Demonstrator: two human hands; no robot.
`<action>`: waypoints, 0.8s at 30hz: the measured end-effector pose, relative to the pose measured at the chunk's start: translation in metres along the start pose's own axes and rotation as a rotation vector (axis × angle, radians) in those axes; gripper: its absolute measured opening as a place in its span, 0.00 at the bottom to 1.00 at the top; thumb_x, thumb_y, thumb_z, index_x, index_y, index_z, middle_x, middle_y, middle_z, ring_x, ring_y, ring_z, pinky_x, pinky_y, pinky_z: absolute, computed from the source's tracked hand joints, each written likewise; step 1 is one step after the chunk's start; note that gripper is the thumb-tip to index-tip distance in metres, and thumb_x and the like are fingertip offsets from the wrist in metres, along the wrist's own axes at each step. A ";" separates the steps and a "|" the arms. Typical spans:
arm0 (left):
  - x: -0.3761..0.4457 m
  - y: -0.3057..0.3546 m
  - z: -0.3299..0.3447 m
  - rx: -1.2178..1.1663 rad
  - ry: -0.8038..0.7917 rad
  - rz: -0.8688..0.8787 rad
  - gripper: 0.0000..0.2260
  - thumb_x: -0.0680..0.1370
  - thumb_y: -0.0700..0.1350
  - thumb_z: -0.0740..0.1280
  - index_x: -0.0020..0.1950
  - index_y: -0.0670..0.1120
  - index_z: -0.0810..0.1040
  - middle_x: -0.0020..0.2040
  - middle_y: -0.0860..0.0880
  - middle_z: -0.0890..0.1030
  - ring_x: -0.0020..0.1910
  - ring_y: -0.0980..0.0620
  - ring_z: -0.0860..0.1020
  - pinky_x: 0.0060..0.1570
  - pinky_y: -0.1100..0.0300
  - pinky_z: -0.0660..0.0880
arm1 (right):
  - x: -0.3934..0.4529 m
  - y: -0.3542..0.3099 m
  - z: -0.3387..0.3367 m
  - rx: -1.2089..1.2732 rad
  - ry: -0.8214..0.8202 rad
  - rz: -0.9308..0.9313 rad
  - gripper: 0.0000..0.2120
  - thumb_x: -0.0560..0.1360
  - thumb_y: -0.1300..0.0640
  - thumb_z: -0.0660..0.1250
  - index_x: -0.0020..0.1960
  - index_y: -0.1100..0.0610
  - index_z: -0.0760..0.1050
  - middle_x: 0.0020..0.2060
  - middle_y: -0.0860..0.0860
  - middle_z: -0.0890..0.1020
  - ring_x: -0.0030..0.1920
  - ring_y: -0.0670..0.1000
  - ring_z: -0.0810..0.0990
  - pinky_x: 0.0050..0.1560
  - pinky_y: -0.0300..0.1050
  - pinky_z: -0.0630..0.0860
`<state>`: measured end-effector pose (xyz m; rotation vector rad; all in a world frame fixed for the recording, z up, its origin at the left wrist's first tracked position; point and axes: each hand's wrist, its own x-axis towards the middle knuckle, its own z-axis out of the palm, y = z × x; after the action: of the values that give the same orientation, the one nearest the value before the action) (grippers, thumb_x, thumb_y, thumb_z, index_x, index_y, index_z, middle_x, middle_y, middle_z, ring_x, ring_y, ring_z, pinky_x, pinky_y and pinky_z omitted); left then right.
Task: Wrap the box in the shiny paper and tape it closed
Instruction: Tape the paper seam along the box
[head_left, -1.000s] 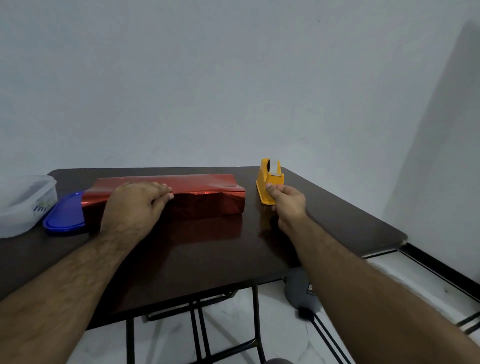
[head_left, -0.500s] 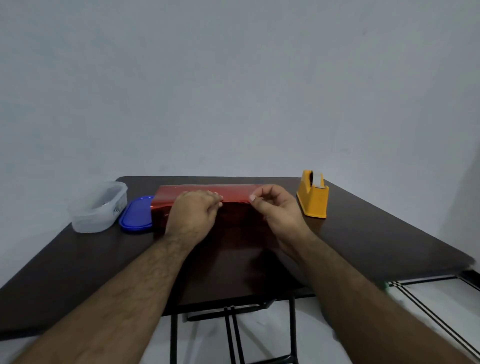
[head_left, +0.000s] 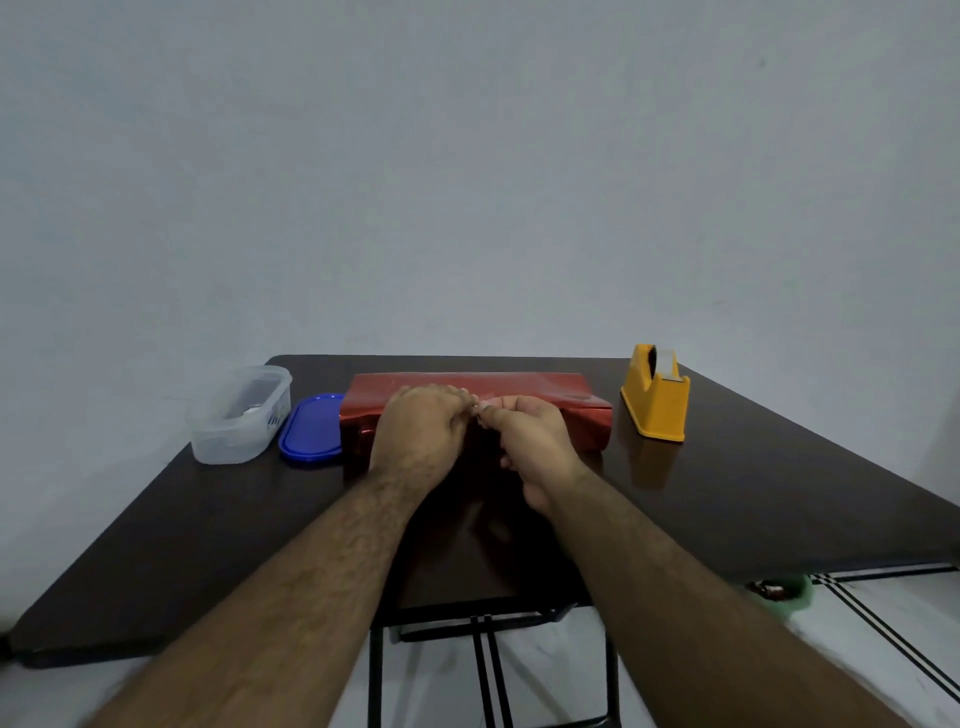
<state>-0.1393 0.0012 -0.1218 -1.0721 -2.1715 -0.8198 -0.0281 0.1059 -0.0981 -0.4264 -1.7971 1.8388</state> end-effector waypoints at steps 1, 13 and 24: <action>0.000 0.001 0.000 0.003 0.003 -0.001 0.11 0.82 0.42 0.68 0.62 0.48 0.87 0.61 0.50 0.87 0.63 0.48 0.83 0.71 0.48 0.72 | 0.000 -0.001 0.003 0.026 0.016 -0.004 0.05 0.81 0.63 0.70 0.46 0.60 0.79 0.30 0.46 0.81 0.25 0.39 0.76 0.25 0.33 0.70; 0.002 -0.003 0.004 -0.041 0.019 -0.014 0.11 0.82 0.46 0.71 0.63 0.50 0.87 0.61 0.52 0.87 0.63 0.51 0.83 0.70 0.51 0.72 | 0.008 -0.004 0.018 0.108 0.285 0.129 0.02 0.74 0.65 0.76 0.42 0.62 0.85 0.34 0.52 0.87 0.27 0.44 0.81 0.21 0.33 0.68; 0.001 0.000 0.002 -0.013 0.018 -0.035 0.13 0.83 0.47 0.69 0.66 0.50 0.86 0.64 0.52 0.86 0.65 0.52 0.82 0.72 0.52 0.69 | 0.011 -0.006 0.018 0.124 0.328 0.295 0.04 0.71 0.67 0.74 0.39 0.61 0.83 0.31 0.52 0.83 0.16 0.42 0.71 0.19 0.32 0.65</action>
<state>-0.1398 0.0030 -0.1223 -1.0318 -2.1782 -0.8567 -0.0464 0.0975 -0.0896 -0.9273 -1.4504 1.9253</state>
